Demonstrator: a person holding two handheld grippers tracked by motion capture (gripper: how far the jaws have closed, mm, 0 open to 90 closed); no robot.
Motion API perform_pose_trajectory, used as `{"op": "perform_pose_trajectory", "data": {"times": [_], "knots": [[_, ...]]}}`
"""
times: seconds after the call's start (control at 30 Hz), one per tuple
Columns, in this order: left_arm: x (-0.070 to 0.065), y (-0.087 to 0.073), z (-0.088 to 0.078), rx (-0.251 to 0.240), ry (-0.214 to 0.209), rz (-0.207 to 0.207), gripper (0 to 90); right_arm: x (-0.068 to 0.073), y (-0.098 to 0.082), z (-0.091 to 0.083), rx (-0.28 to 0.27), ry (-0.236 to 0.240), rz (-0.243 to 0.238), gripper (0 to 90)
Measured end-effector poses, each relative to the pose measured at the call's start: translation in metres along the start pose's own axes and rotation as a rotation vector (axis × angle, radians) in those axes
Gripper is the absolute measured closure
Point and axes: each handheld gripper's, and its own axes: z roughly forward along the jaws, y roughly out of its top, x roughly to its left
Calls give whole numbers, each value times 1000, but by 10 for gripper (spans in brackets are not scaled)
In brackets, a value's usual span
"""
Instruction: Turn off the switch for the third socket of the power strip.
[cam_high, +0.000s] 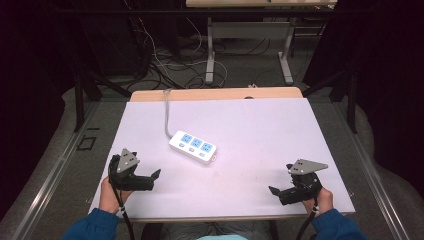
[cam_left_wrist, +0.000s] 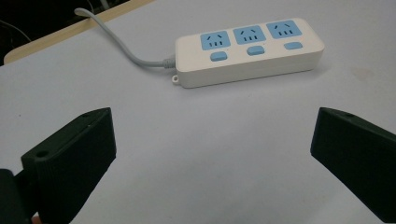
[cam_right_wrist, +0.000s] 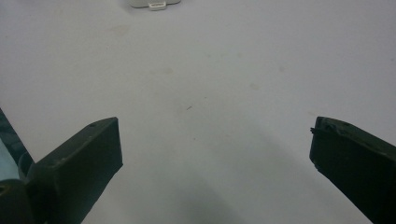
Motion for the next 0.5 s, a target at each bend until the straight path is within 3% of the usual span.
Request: {"op": "perform_pose_trajectory", "data": {"times": [0.5], "knots": [[2,11,12,4,-3,9,2,-1,0,1,-2,0,-2,19]]}}
